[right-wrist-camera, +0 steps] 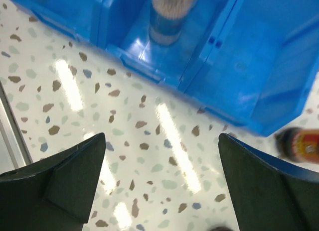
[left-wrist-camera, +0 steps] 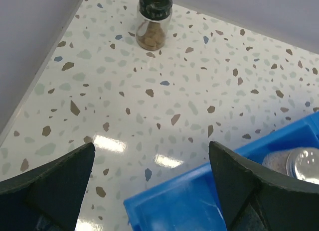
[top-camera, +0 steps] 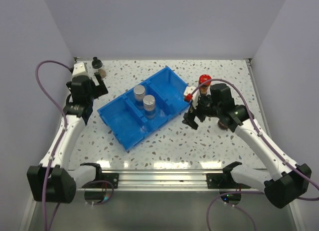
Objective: Organize the condiment bottles
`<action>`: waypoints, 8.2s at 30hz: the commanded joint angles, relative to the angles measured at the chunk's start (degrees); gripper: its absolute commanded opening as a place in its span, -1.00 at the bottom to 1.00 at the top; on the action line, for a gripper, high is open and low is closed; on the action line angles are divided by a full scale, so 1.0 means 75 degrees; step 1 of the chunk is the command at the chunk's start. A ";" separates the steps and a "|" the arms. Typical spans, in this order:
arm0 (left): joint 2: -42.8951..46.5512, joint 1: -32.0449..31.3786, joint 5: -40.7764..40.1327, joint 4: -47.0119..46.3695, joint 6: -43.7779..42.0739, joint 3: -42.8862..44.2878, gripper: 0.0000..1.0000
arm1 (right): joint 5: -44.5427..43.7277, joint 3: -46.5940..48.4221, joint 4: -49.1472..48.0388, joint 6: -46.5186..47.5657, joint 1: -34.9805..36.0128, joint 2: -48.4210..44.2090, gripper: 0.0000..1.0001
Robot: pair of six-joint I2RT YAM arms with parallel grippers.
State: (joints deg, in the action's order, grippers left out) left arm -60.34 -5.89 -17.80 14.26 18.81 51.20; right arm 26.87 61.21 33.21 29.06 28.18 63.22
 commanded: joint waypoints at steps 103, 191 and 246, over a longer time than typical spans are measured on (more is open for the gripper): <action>0.1014 -0.0117 0.4097 0.0865 -0.0433 -0.0802 -1.00 | 0.0929 -0.1306 -0.0327 0.0567 -0.1800 -0.0754 0.97; 0.4822 -0.0750 0.0264 -0.0156 -0.1512 -0.2268 1.00 | -0.0691 0.2408 0.2179 -0.0500 0.0224 0.1719 -1.00; 0.5994 -0.0750 -0.1084 -0.0214 -0.1289 -0.2421 1.00 | -0.1533 0.5516 0.1363 0.0427 0.3042 0.4076 0.98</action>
State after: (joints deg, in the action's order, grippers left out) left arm -14.70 -11.35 -27.18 14.66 8.56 33.80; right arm 14.96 104.95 45.28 31.81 56.73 100.66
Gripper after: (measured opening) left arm 0.997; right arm 0.986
